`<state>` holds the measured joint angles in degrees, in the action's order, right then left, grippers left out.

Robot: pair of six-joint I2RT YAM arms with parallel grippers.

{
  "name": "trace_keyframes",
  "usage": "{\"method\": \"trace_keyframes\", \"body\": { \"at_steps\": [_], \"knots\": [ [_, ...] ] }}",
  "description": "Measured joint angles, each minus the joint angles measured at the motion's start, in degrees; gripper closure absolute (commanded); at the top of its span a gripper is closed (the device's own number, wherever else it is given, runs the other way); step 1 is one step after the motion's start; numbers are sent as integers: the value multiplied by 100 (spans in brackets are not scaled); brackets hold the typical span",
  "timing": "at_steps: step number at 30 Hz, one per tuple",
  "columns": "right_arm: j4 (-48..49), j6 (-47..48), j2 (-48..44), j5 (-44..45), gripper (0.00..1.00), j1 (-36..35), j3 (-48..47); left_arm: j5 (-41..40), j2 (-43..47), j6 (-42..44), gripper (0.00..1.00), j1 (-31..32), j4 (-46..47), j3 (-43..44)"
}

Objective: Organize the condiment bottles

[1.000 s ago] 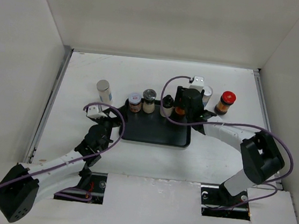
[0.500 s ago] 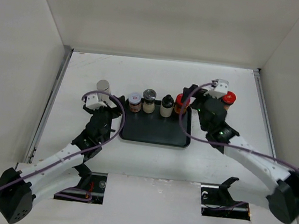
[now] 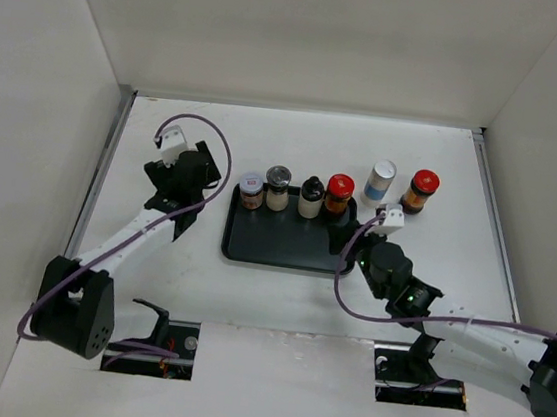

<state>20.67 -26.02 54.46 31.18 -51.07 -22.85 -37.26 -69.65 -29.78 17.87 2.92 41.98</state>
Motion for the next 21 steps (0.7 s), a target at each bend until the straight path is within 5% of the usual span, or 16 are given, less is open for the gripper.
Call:
{"method": "trace_keyframes", "body": {
  "at_steps": [8,11,14,21],
  "knots": [
    [470,-46,188,-350,19,-125,52,197,-920,380,7,-116,-57,595],
    [507,-57,267,-446,18,-157,63,197,-1296,494,26,-221,79,879],
    [557,-61,205,-470,18,-157,127,197,-1611,584,56,-284,162,981],
    [601,-76,131,-470,16,-153,195,26,-896,713,65,-17,-162,686]
  ]
}}
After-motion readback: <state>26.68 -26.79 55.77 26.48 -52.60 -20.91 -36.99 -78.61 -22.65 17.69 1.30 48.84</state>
